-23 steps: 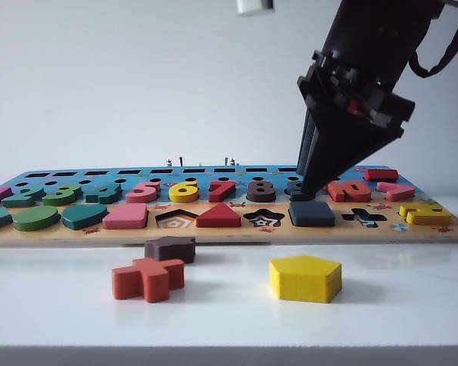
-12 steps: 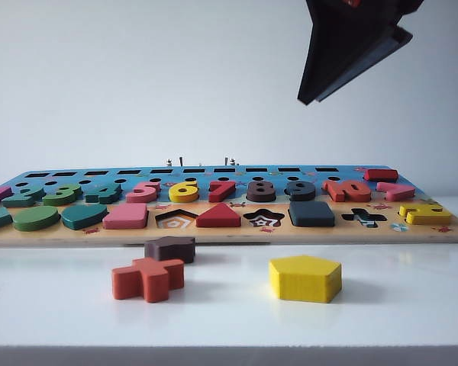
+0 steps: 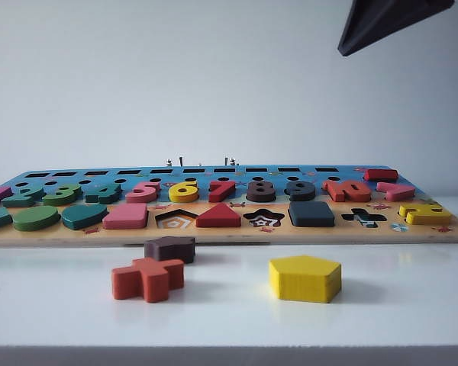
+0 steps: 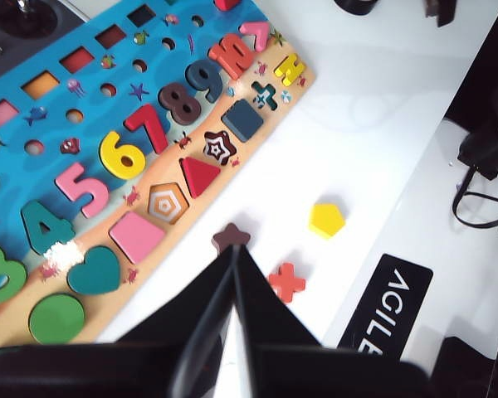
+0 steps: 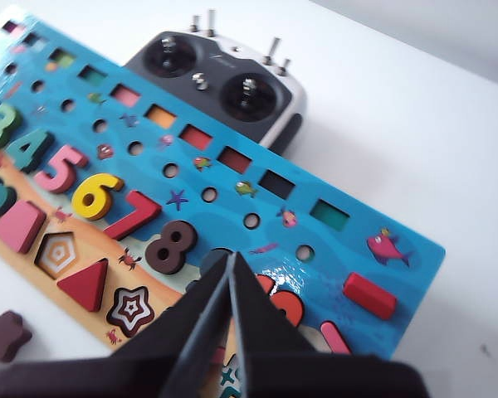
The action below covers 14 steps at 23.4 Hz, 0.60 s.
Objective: Insert the cube into the slot.
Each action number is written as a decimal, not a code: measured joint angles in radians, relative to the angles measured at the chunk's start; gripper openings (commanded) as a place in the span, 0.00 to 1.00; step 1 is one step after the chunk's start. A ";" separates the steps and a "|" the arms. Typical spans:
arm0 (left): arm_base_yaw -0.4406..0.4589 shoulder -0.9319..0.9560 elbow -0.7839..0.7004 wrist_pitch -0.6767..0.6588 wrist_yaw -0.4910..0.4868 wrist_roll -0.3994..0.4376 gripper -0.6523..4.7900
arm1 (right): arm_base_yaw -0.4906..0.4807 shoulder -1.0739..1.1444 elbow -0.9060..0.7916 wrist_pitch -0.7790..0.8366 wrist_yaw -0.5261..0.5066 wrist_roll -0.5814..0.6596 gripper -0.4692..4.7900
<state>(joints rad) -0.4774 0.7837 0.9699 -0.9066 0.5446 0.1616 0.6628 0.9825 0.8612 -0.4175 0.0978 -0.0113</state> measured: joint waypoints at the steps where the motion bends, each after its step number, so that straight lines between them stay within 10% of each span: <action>1: 0.000 -0.006 0.000 0.006 0.000 0.000 0.16 | -0.010 -0.015 -0.021 0.018 0.000 0.019 0.07; 14: 0.002 -0.080 -0.043 0.107 0.000 0.000 0.16 | -0.247 -0.369 -0.288 0.170 0.148 0.137 0.07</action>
<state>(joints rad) -0.4759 0.7036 0.9264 -0.7994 0.5442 0.1619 0.4156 0.6140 0.5735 -0.2474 0.2462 0.1261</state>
